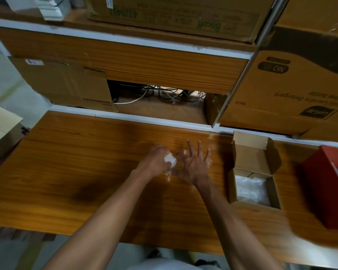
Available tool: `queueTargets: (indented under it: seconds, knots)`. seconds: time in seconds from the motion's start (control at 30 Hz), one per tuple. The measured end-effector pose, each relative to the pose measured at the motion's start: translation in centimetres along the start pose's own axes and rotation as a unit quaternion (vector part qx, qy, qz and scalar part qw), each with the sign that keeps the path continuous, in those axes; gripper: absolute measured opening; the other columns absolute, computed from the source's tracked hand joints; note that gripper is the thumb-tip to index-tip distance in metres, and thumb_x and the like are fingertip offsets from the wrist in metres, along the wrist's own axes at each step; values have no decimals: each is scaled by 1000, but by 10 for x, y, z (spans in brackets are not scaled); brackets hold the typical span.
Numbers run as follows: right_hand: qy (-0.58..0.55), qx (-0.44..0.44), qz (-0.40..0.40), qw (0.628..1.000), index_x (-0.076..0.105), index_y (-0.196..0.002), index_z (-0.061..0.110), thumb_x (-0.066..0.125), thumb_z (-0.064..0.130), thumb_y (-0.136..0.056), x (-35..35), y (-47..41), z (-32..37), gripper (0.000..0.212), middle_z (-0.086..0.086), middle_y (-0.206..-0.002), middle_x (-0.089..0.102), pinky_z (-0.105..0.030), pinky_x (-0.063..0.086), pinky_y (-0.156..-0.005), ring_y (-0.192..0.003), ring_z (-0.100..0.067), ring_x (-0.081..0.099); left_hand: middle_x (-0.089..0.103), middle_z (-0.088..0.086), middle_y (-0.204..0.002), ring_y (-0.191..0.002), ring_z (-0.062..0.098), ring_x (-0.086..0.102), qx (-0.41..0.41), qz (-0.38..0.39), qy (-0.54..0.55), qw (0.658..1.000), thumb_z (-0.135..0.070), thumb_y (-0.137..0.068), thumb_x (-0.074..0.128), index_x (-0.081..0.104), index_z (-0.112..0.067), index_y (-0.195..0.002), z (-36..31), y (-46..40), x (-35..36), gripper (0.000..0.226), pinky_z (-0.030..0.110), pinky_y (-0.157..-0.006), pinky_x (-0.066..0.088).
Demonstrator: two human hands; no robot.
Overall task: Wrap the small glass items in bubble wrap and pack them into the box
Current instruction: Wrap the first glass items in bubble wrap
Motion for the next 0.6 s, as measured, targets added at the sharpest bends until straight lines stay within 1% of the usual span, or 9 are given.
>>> queueTargets:
  seconds: [0.07, 0.13, 0.2, 0.27, 0.37, 0.43, 0.5, 0.53, 0.6]
  knots:
    - [-11, -6, -9, 1000, 54, -139, 53, 64, 91, -69, 3, -1, 0, 80, 3, -176, -5, -72, -11, -121, -159, -37, -22, 55, -2, -122, -107, 18, 53, 6, 26, -24, 999, -22, -91, 80, 68, -21, -119, -4, -4, 5, 30, 33, -87, 44]
    - [-17, -10, -21, 1000, 55, -139, 52, 65, 89, -70, 4, -3, 1, 80, 4, -176, -2, -72, -9, -121, -160, -37, -19, 57, 1, -121, -102, 17, 52, 13, 42, -48, 998, -19, -91, 81, 69, -19, -118, -11, -7, 10, 29, 33, -83, 44]
    - [-20, -13, -22, 999, 54, -139, 50, 66, 87, -71, 6, -4, 0, 78, 4, -176, 0, -71, -6, -122, -160, -37, -17, 60, 1, -118, -97, 16, 53, 29, 40, -63, 997, -15, -89, 82, 70, -19, -118, -17, -7, 14, 31, 31, -78, 44]
    - [-26, -15, -16, 999, 53, -139, 50, 66, 85, -73, 9, -5, -2, 76, 3, -176, 0, -71, -3, -123, -160, -37, -16, 63, 0, -118, -95, 16, 54, 47, 28, -77, 995, -14, -89, 83, 67, -20, -121, -22, -6, 15, 36, 31, -77, 45]
    - [-50, -26, -17, 998, 52, -141, 50, 67, 83, -74, 15, -4, -7, 75, 2, -175, 7, -68, 1, -124, -161, -37, -8, 64, 4, -122, -103, 22, 60, 57, 23, -80, 995, -18, -92, 80, 60, -21, -126, -21, -7, 21, 39, 39, -83, 55]
    - [-55, -35, -22, 998, 51, -142, 48, 66, 81, -77, 18, -3, -8, 74, 1, -174, 14, -66, 3, -125, -161, -36, -3, 63, 2, -120, -103, 21, 61, 56, 35, -69, 995, -20, -93, 79, 60, -22, -125, -20, -8, 19, 37, 38, -82, 55]
    - [-52, -46, -26, 997, 49, -144, 46, 63, 81, -78, 19, -2, -8, 75, 1, -172, 21, -64, 6, -126, -161, -35, 2, 62, -2, -117, -98, 16, 59, 54, 45, -35, 997, -23, -93, 78, 65, -25, -119, -16, -10, 17, 29, 34, -76, 51]
    - [-53, -51, -27, 997, 48, -145, 45, 59, 82, -79, 19, -1, -8, 76, 2, -171, 25, -63, 7, -126, -161, -34, 5, 59, -3, -117, -100, 14, 57, 58, 51, -20, 997, -24, -94, 76, 66, -26, -118, -14, -10, 17, 26, 34, -77, 48]
    - [-50, -63, -34, 996, 43, -149, 42, 46, 85, -82, 18, 1, -6, 80, 4, -168, 32, -63, 10, -126, -161, -33, 12, 53, -5, -120, -109, 16, 54, 69, 49, -3, 996, -26, -98, 73, 67, -26, -122, -9, -8, 18, 25, 35, -86, 46]
Point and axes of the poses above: each hand's wrist, its own y-axis away from the middle knuckle, its own x-axis out of the palm, z = x × y, the point moved 8 cm from there along -y, towards the middle knuckle
